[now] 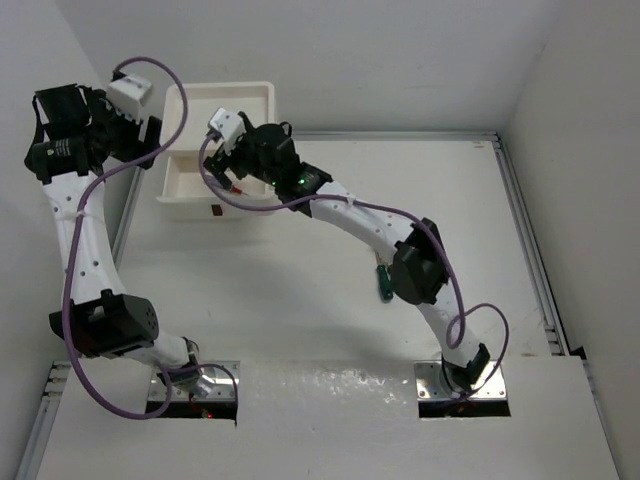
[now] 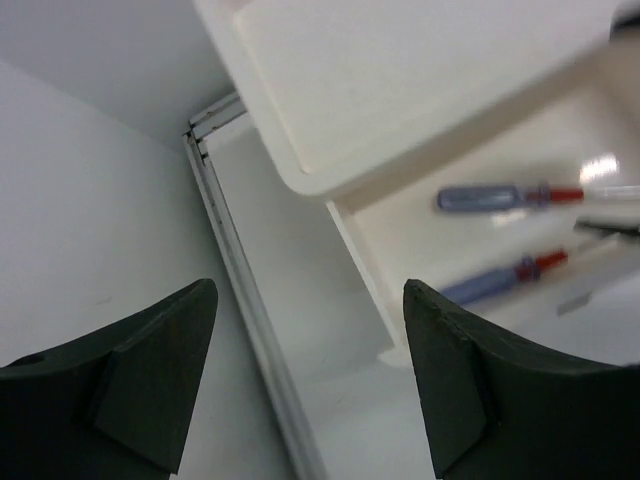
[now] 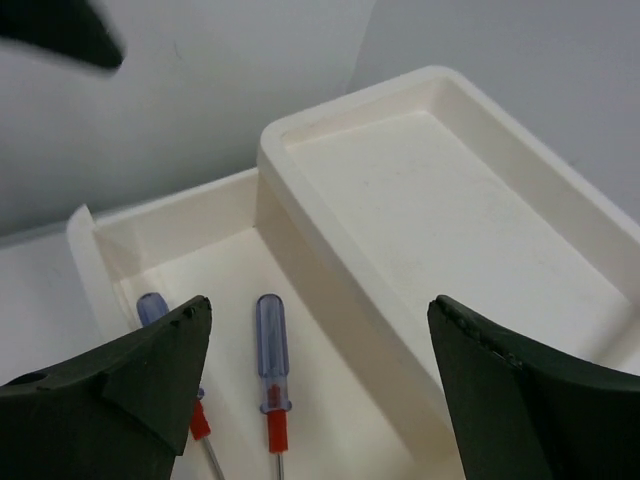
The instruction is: Sort the tools into containers
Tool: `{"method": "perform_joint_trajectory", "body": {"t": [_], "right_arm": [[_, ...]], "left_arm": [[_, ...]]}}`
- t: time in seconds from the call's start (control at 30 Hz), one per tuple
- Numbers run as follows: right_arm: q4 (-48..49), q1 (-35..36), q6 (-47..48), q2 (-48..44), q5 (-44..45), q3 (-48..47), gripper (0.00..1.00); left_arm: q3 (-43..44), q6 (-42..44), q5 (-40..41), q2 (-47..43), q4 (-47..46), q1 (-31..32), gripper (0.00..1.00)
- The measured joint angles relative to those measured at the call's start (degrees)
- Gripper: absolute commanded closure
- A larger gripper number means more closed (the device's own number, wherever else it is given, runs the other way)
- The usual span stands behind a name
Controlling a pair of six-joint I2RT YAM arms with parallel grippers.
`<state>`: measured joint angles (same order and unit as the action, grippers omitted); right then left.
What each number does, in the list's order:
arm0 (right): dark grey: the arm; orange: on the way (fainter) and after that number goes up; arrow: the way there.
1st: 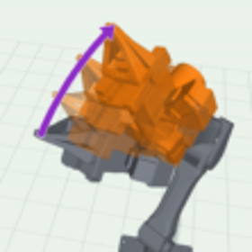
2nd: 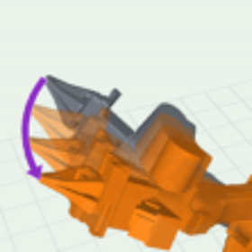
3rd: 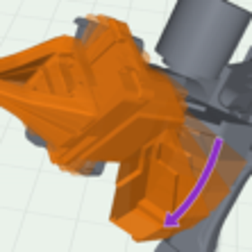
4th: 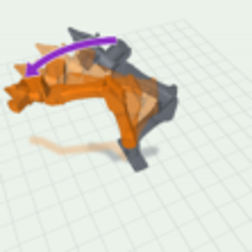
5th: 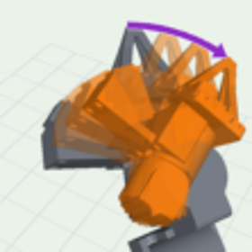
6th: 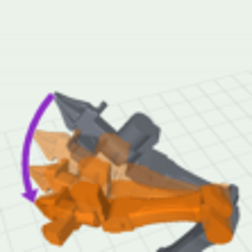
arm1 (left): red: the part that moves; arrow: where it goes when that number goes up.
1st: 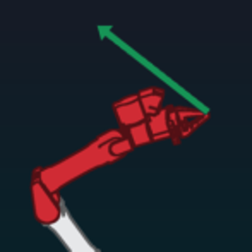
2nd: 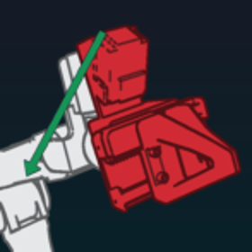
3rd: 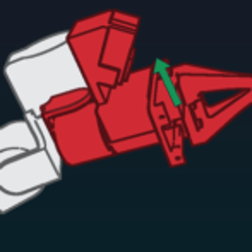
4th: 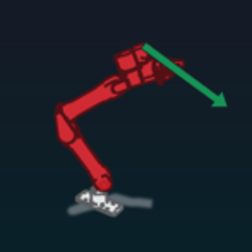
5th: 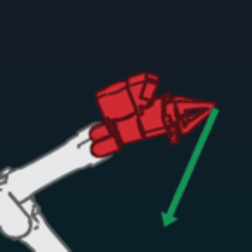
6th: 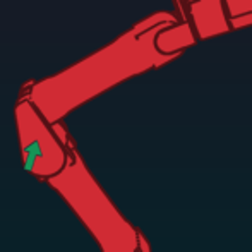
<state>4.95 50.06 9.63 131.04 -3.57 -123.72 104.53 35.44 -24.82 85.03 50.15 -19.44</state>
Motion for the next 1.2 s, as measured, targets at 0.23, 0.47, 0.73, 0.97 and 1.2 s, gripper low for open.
{"method": "perform_joint_trajectory", "body": {"t": [0.23,0.47,0.73,0.97,1.2], "right_arm": [[-2.1,-0.8,-10.6,-16.3,4.9,9.9,0.06],[-4.0,-9.0,-28.0,-19.3,6.0,11.3,0.16],[-3.8,-19.9,-45.1,-3.3,2.6,3.0,0.16],[-1.0,-17.6,-49.4,5.5,1.9,-1.9,0.18],[4.1,-16.5,-52.5,9.7,0.8,-2.6,0.23]], "left_arm": [[-2.4,26.4,-6.4,-2.7,18.2,0.2,0.21],[-11.0,31.8,-2.3,-3.3,20.5,7.7,0.0],[-19.1,28.9,6.2,-3.3,12.2,14.9,0.0],[-22.9,26.9,9.8,-4.1,3.8,14.9,0.0],[-28.9,23.9,12.9,-4.1,-3.4,14.9,0.0]]}}
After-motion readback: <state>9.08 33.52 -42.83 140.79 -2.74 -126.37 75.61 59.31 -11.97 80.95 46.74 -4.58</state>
